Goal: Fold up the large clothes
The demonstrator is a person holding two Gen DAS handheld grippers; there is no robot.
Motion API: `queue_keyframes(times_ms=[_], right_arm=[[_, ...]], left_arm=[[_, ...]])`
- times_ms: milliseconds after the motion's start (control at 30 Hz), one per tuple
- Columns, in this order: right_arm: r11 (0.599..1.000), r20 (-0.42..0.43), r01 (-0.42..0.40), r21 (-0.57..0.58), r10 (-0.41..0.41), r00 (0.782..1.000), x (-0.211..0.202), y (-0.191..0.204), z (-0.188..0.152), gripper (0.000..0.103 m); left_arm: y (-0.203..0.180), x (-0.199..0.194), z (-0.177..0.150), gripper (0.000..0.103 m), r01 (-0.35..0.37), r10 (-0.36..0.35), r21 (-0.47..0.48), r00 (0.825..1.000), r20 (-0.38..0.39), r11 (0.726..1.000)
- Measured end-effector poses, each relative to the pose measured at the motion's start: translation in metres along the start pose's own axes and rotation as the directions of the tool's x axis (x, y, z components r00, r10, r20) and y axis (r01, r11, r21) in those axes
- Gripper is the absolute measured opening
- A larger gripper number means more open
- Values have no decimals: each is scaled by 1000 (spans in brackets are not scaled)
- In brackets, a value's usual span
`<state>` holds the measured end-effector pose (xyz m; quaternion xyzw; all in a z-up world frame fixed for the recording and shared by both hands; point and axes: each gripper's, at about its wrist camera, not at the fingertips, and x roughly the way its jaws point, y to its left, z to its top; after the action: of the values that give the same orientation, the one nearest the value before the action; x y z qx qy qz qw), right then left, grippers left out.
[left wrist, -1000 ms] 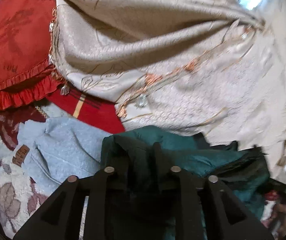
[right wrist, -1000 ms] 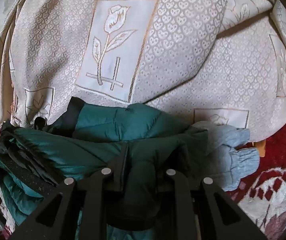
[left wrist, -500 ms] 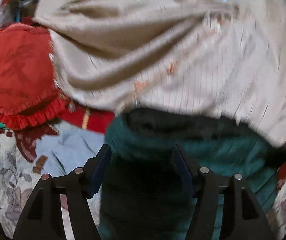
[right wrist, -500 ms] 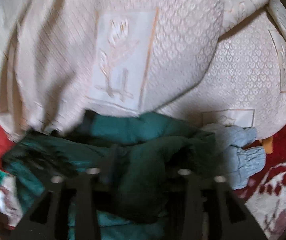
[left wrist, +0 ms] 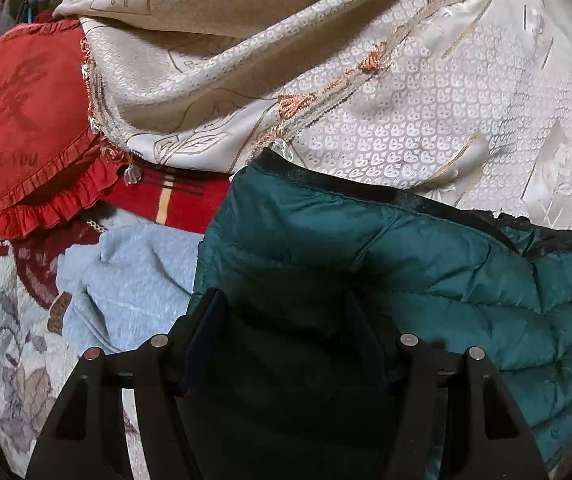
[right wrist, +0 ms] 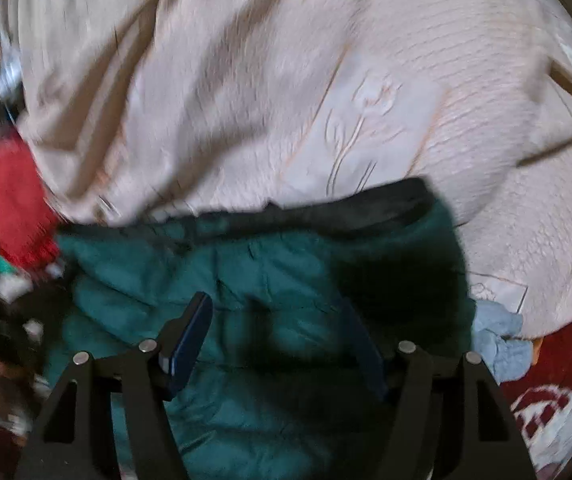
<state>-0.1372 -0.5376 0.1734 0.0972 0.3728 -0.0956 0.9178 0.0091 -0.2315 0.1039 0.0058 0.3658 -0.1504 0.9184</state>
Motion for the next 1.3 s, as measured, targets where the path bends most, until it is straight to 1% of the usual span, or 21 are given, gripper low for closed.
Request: queue_keyframes(times_ms=[33, 100, 167, 200, 333, 400, 500, 567, 633, 700, 800, 900, 967, 1033, 1100, 1200, 1300], right_arm=[[1000, -12, 20, -6, -20, 1000, 12, 2, 0, 71], [999, -42, 50, 19, -49, 998, 36, -2, 1, 71], [997, -71, 62, 53, -58, 996, 54, -8, -1, 71], [996, -65, 66, 57, -62, 996, 60, -8, -2, 71], [994, -46, 111, 1, -111, 993, 70, 0, -6, 73], [993, -47, 119, -9, -119, 992, 72, 1, -8, 73], [995, -53, 105, 2, -104, 993, 67, 3, -6, 73], [996, -37, 87, 11, -87, 996, 51, 4, -6, 73], [997, -3, 74, 7, -74, 997, 36, 4, -7, 73], [995, 31, 98, -15, -97, 995, 20, 2, -7, 73], [991, 49, 132, -19, -131, 990, 13, -3, -3, 73], [987, 39, 158, 26, -159, 987, 17, -22, -1, 73], [984, 19, 169, 63, -170, 985, 29, -37, 5, 73], [981, -9, 176, 77, -176, 984, 39, -47, 1, 73], [979, -41, 193, 69, -190, 981, 54, -49, -1, 73], [976, -45, 214, 49, -212, 976, 67, -47, -1, 75], [977, -60, 200, 68, -196, 979, 69, -50, 3, 75]], left_arm=[[0, 1, -1, 46, -3, 3, 3, 1000, 1, 1000], [0, 4, -2, 46, -8, 8, 10, 1000, 1, 1000], [0, 6, -3, 46, -11, 11, 13, 1000, 1, 1000], [1, 8, -3, 46, -9, 9, 14, 1000, 1, 1000], [1, 13, -3, 46, -11, 11, 14, 1000, -4, 1000], [0, 14, -3, 46, -15, 15, 17, 1000, -5, 1000], [1, 12, -2, 46, -14, 14, 21, 1000, -9, 1000], [2, 5, -1, 46, -12, 13, 21, 1000, -5, 1000], [5, -5, 3, 46, 0, 0, 9, 1000, 28, 1000], [6, -9, 9, 46, 6, -6, 0, 999, 49, 1000], [10, -1, 17, 46, -7, 8, -25, 999, 32, 1000], [15, 17, 21, 46, -19, 18, -52, 1000, -14, 998], [17, 27, 20, 46, -17, 15, -67, 999, -34, 998], [16, 32, 19, 48, -21, 18, -64, 999, -39, 998], [14, 39, 19, 49, -27, 25, -51, 999, -41, 998], [14, 49, 18, 53, -37, 35, -36, 998, -50, 999], [14, 49, 19, 54, -42, 40, -32, 998, -52, 999]])
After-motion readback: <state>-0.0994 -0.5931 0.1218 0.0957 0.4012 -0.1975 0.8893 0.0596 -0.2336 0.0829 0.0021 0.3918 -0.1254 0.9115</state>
